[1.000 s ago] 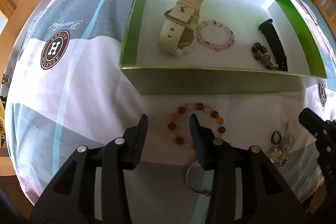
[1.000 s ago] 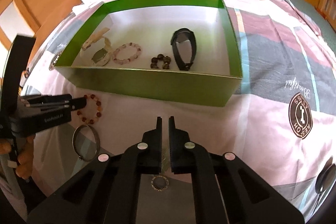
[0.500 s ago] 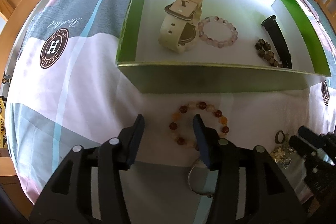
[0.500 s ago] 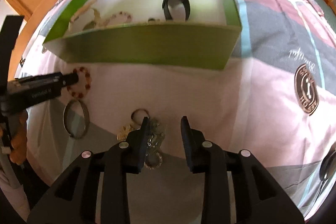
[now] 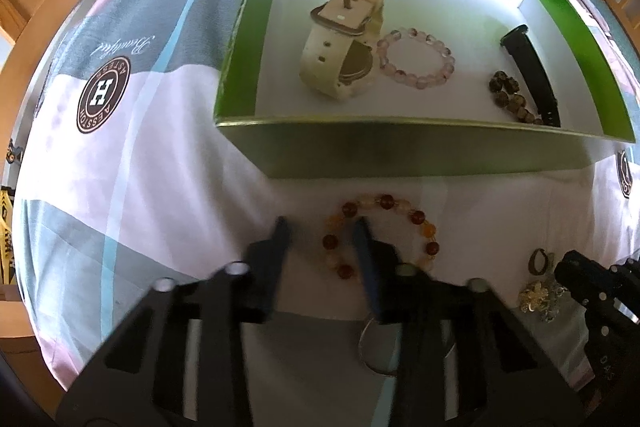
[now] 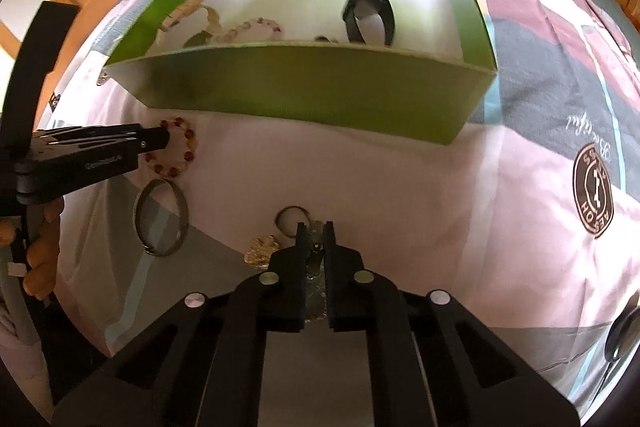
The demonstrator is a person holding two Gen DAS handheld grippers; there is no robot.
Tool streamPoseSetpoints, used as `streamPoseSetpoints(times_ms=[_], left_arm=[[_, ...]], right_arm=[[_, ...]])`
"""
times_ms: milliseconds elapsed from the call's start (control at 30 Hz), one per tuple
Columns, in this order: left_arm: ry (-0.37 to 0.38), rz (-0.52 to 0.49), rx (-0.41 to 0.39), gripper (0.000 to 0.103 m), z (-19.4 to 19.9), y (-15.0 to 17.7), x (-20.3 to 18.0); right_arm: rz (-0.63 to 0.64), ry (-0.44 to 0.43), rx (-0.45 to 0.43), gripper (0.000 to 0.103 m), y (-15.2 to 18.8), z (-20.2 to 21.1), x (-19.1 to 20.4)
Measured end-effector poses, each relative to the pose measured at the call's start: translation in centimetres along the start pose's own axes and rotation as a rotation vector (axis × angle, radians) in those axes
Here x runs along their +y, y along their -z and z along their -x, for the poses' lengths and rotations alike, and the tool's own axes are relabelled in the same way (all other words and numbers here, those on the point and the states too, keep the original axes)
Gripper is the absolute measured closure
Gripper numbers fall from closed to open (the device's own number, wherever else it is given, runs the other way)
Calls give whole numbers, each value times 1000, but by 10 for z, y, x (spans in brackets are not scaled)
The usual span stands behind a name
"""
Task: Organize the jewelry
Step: 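Carry the pendant and red bracelet into the green box and release both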
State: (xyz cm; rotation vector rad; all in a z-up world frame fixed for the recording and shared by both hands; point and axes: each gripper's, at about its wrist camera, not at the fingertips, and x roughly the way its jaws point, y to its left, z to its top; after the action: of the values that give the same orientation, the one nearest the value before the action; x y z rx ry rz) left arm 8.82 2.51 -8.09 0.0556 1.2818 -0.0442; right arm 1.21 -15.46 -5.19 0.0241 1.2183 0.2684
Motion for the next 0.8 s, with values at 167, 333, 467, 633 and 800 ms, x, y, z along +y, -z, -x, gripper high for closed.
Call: streamPoseSetpoints(times_ms=[167,333,467,633,800], left_arm=[[25,-13,-28,95,20,2,-3],[99,-47,-123,95,63,8,-7],[188,-86,-223,95,105,11,-16],[265,-87,-356,95,148,-16,-20],[214,-52,-341,95,121,-55,-26]], right_arm=[[13,-16,-64,95,-4,15,5],[7,-55,-170,95,-10,45,-1],[-11,-102,-332,95,-20,83,-4],[-64,-85,-477,95,-44,98,-12],[-119,-6,-444,95,-66,67,-33]])
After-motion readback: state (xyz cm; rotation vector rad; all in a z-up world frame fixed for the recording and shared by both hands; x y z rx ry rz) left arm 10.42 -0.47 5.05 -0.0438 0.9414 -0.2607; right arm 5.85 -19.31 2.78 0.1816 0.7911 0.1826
